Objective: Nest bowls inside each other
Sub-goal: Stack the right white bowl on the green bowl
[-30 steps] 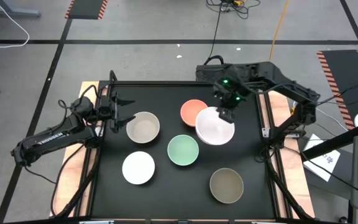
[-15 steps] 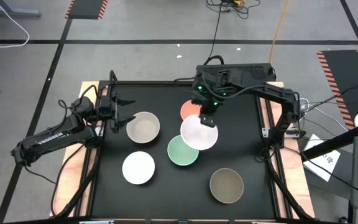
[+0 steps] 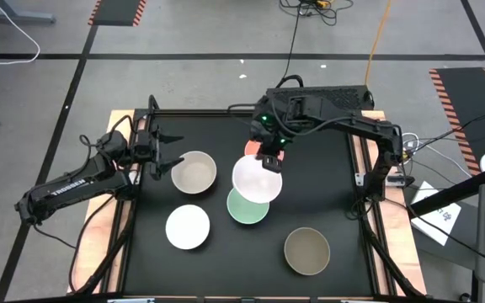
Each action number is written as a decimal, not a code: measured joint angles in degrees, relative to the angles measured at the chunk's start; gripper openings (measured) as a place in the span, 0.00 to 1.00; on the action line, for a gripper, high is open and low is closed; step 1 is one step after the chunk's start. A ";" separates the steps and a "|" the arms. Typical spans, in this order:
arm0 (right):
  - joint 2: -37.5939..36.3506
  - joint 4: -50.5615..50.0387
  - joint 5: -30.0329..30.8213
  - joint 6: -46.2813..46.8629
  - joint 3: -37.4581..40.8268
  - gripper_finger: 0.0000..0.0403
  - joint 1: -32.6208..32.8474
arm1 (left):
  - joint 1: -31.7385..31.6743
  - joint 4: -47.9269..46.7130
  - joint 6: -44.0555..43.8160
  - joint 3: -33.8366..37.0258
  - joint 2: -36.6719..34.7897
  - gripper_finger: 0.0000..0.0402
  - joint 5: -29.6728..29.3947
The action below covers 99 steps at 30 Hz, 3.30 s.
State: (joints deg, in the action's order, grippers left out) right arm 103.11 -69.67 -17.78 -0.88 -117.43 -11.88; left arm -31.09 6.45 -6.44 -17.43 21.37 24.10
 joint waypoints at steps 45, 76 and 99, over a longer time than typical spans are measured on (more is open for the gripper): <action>9.57 6.50 8.59 -1.75 9.08 0.00 5.51 | 0.33 -1.11 0.18 0.00 0.00 0.98 1.46; 9.53 11.38 2.65 -1.31 15.08 0.00 4.84 | 0.35 -1.24 0.24 0.00 0.00 0.98 1.49; 10.80 14.85 -0.44 -2.61 17.40 0.00 2.84 | 0.33 -1.96 0.61 0.00 0.00 0.98 1.46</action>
State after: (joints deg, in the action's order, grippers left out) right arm 113.91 -54.82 -18.22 -3.49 -100.03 -9.04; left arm -30.76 4.49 -5.82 -17.43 21.37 25.56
